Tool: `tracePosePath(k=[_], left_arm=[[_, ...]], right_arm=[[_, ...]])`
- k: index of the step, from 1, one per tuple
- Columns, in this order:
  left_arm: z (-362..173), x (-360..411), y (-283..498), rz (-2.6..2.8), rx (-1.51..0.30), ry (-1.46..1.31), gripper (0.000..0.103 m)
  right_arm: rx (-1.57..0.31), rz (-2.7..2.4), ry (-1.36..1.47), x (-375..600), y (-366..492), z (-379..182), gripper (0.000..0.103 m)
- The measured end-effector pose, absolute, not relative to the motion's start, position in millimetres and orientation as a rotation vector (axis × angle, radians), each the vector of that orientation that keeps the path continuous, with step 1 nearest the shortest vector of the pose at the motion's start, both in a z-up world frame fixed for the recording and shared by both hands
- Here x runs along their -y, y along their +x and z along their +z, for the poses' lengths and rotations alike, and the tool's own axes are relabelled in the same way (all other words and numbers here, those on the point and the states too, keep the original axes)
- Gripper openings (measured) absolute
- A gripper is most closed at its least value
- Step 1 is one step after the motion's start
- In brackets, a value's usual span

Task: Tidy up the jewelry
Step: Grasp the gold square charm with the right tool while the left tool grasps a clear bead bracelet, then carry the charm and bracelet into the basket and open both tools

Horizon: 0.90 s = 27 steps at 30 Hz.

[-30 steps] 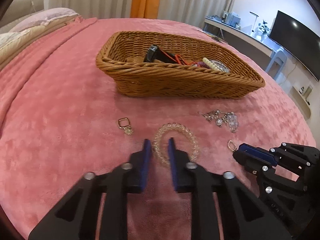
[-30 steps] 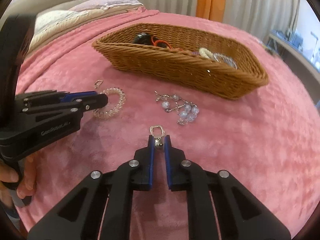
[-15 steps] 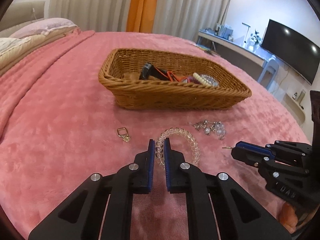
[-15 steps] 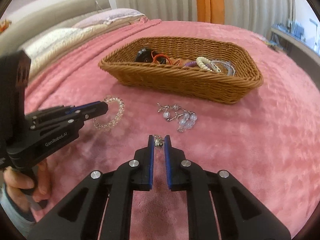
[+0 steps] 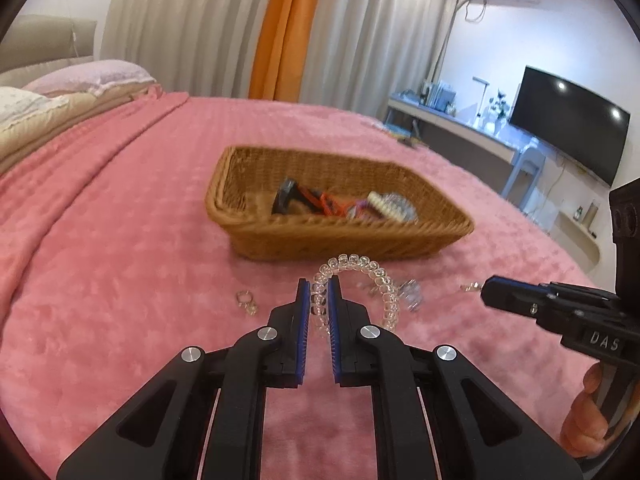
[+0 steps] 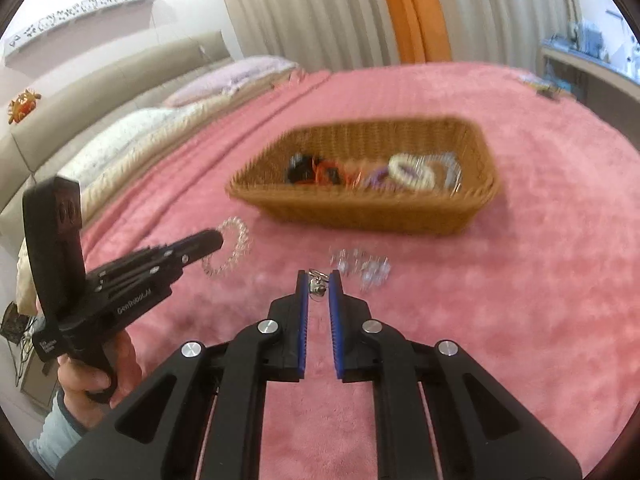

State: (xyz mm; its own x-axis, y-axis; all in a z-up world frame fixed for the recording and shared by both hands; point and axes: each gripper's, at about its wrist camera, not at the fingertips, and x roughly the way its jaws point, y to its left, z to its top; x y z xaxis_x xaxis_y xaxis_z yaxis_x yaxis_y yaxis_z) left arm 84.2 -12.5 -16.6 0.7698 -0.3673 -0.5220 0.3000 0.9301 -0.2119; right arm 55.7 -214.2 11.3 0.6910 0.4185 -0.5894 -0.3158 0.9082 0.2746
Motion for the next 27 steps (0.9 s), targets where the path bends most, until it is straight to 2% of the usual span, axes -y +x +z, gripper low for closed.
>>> tracePosePath(k=[8, 14, 21, 27], left_arm=[[56.1, 21.7, 83.4, -0.371, -0.454, -0.113, 0.007], [86.0, 38.1, 125.8, -0.36, -0.406, -0.116, 0.007], [61.5, 55.8, 187.2, -0.337, -0.435, -0.11, 0.007], [11.6, 56.2, 225.3, -0.326, -0.537, -0.122, 0.007]], right_arm=[[-0.478, 0.339, 0.151, 227.2, 51.8, 87.0, 0.008], [-0.414, 0.288, 0.144, 230.1, 103.6, 113.2, 0.008], [-0.497, 0.244, 0.149, 227.1, 185.1, 82.9, 0.008], [-0.734, 0.286, 0.246, 235.5, 247.6, 17.5, 0.008]])
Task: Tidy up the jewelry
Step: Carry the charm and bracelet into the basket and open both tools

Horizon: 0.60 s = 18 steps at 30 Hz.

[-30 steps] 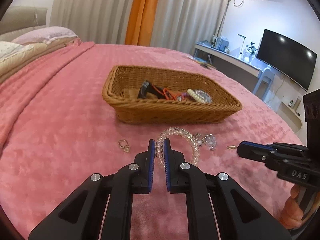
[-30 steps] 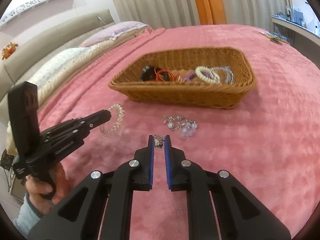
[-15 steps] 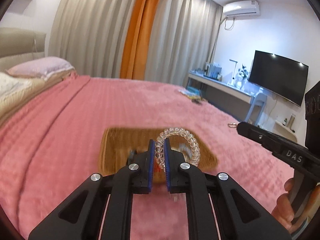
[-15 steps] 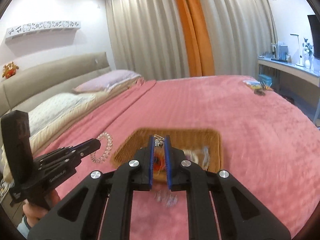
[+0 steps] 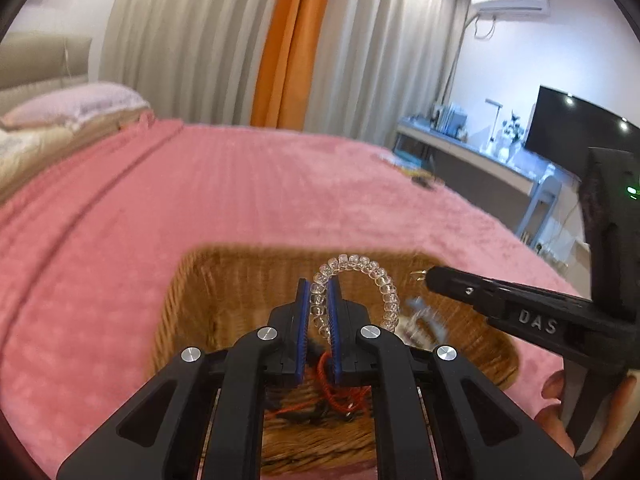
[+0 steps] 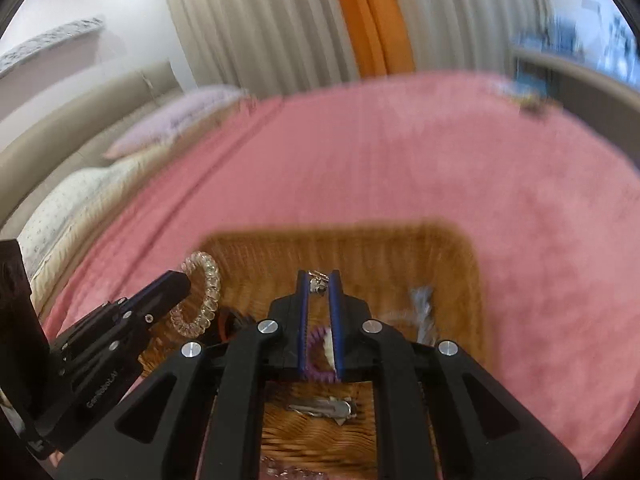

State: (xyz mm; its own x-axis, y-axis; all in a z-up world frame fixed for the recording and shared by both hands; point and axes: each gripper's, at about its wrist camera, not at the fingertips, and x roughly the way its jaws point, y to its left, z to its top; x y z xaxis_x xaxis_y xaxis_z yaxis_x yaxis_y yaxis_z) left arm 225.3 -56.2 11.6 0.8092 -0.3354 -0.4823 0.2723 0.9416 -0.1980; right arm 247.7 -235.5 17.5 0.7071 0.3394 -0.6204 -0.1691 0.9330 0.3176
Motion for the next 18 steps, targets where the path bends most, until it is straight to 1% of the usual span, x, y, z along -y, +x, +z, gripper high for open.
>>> tracePosePath(k=[3, 8, 9, 10, 11, 12, 13, 14, 17, 18], left_arm=[[-4.6, 55.7, 233.1, -0.323, -0.582, -0.118, 0.007], [-4.5, 52.7, 229.6, -0.334, -0.577, -0.118, 0.009], [-4.2, 51.3, 227.3, -0.335, -0.571, -0.12, 0.012], [-3.4, 50.7, 226.3, -0.338, -0.567, -0.121, 0.017], [-2.6, 50.0, 226.4, -0.339, -0.564, -0.122, 0.02], [-1.9, 49.4, 224.7, -0.338, -0.559, -0.123, 0.026], [-0.4, 48.2, 222.6, -0.337, -0.551, -0.127, 0.03], [1.0, 47.5, 221.1, -0.34, -0.546, -0.133, 0.03], [4.7, 43.3, 215.2, -0.345, -0.537, -0.158, 0.032], [5.8, 40.3, 213.6, -0.345, -0.54, -0.174, 0.039]], right_arm=[[-0.788, 0.273, 0.268, 240.5, 258.4, -1.5, 0.008], [-0.808, 0.257, 0.255, 235.9, 257.6, -5.9, 0.009], [-0.81, 0.265, 0.261, 235.1, 256.7, -5.9, 0.009], [-0.808, 0.268, 0.261, 234.5, 255.7, -6.0, 0.012], [-0.807, 0.26, 0.256, 235.3, 256.5, -5.8, 0.016], [-0.803, 0.247, 0.249, 235.9, 255.6, -5.1, 0.027], [-0.796, 0.243, 0.25, 237.1, 254.1, -4.4, 0.037], [-0.788, 0.244, 0.254, 239.0, 252.7, -3.2, 0.04], [-0.76, 0.249, 0.27, 242.9, 245.4, 4.6, 0.041], [-0.752, 0.253, 0.28, 244.4, 241.8, 7.1, 0.041]])
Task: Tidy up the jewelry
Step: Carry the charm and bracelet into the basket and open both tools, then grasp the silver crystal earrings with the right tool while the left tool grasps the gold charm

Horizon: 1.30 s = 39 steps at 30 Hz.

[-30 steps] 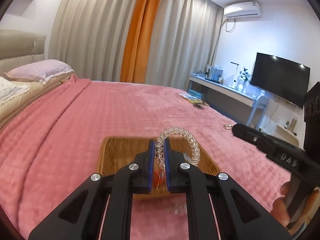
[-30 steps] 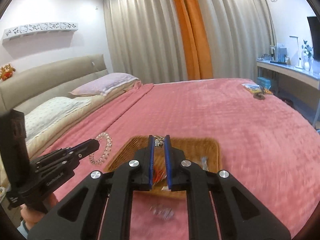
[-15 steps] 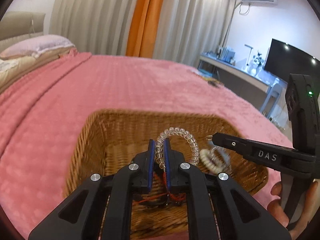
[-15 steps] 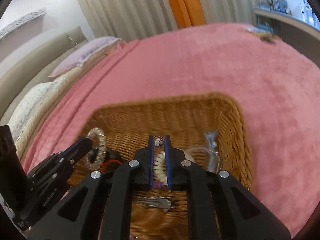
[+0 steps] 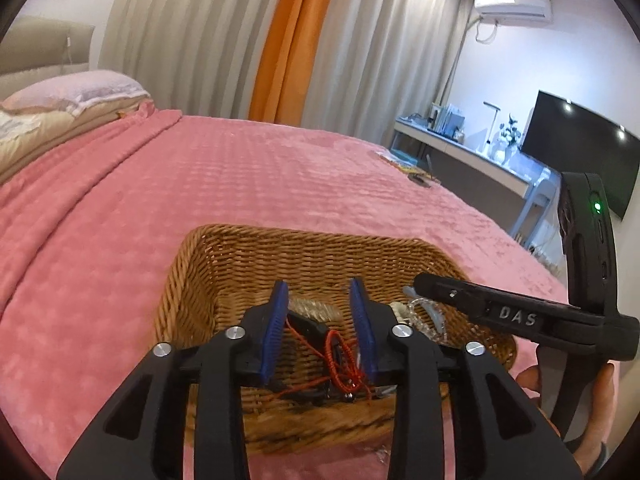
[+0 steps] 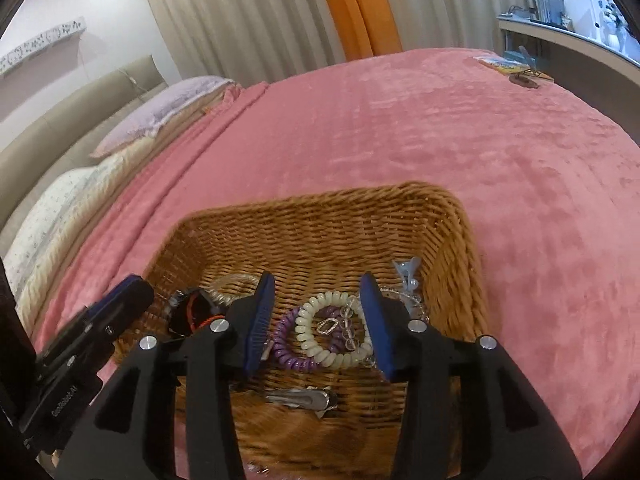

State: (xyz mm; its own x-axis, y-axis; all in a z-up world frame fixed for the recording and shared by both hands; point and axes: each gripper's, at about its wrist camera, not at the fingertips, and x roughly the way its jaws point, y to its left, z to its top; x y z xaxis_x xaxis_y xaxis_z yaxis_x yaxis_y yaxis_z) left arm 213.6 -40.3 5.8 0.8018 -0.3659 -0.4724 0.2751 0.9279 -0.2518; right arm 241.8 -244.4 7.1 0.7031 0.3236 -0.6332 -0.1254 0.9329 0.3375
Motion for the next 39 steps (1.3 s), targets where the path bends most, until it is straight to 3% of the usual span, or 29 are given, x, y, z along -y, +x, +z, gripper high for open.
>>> tracePosePath(k=[1, 11, 20, 33, 39], left_arm=[[6.5, 35.4, 209.5, -0.345, -0.548, -0.207, 0.044], [25.6, -15.4, 137.5, -0.285, -0.526, -0.253, 0.048], [14.4, -60.6, 93.4, -0.229, -0.533, -0.263, 0.048], [-24.1, -43.9, 108.3, -0.267, -0.618, -0.22, 0.048], [-47.0, -18.8, 139.2, -0.277, -0.802, -0.115, 0.048]], right_arm=[[-0.745, 0.266, 0.303, 247.0, 235.7, 10.7, 0.041], [-0.668, 0.316, 0.298, 237.2, 144.9, 49.9, 0.041], [-0.616, 0.307, 0.175, 199.8, 71.1, 33.1, 0.046], [-0.714, 0.182, 0.143, 202.7, 96.7, -16.4, 0.046], [-0.792, 0.179, 0.085, 200.0, 121.3, -27.4, 0.046]])
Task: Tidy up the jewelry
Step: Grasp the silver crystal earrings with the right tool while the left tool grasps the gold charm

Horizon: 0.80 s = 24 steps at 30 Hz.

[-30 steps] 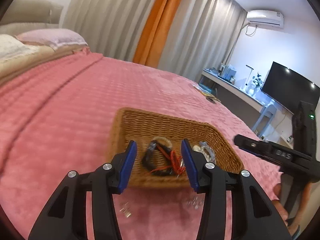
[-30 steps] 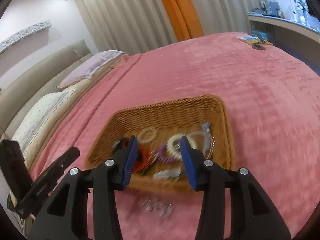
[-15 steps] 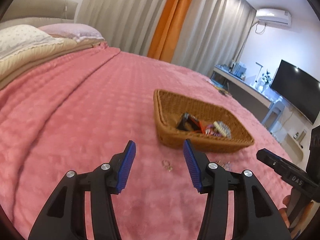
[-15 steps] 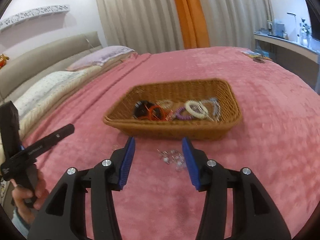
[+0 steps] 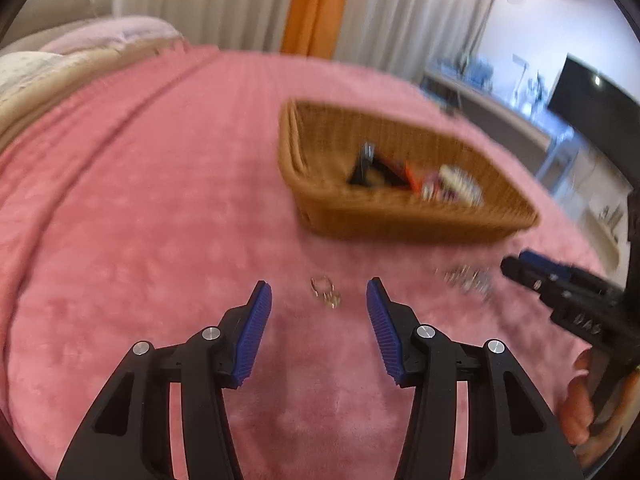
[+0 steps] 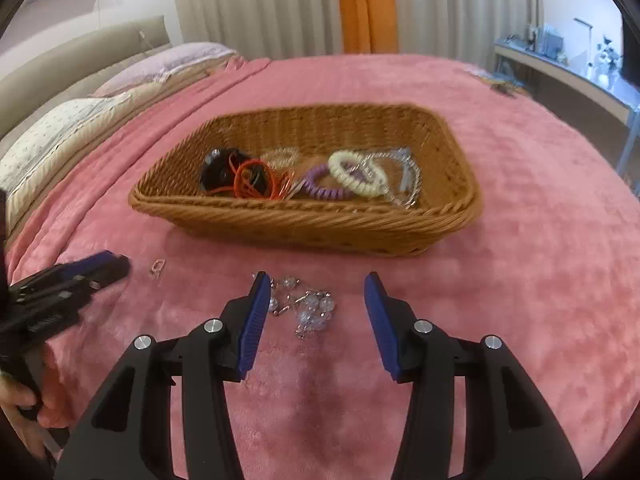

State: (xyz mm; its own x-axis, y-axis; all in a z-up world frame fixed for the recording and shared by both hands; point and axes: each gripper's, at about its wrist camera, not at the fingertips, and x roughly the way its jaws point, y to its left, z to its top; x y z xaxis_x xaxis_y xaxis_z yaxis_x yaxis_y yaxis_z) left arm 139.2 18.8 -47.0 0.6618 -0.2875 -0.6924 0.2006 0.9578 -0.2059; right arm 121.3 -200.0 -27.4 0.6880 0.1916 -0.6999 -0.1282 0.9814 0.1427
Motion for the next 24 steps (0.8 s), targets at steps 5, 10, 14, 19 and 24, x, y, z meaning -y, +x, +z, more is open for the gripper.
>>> tracePosePath(k=[5, 10, 14, 19, 24], left_arm=[[-55.9, -14.5, 150.6, -0.314, -0.851, -0.099, 0.047], [-67.0, -11.5, 163.8, -0.279, -0.897, -0.07, 0.042], [-67.6, -8.8, 162.4, -0.283, -0.881, -0.052, 0.042], [-67.8, 0.3, 160.9, -0.277, -0.862, -0.005, 0.039], [-67.5, 4.4, 158.9, -0.267, -0.851, 0.016, 0.038]], right_arm=[[-0.851, 0.202, 0.119, 203.1, 132.5, -41.3, 0.046], [-0.854, 0.204, 0.091, 196.1, 130.2, -46.2, 0.045], [-0.865, 0.21, 0.047, 187.5, 129.0, -49.8, 0.045], [-0.873, 0.192, 0.093, 194.7, 131.4, -52.7, 0.046], [-0.894, 0.198, 0.098, 195.4, 136.6, -55.7, 0.051]])
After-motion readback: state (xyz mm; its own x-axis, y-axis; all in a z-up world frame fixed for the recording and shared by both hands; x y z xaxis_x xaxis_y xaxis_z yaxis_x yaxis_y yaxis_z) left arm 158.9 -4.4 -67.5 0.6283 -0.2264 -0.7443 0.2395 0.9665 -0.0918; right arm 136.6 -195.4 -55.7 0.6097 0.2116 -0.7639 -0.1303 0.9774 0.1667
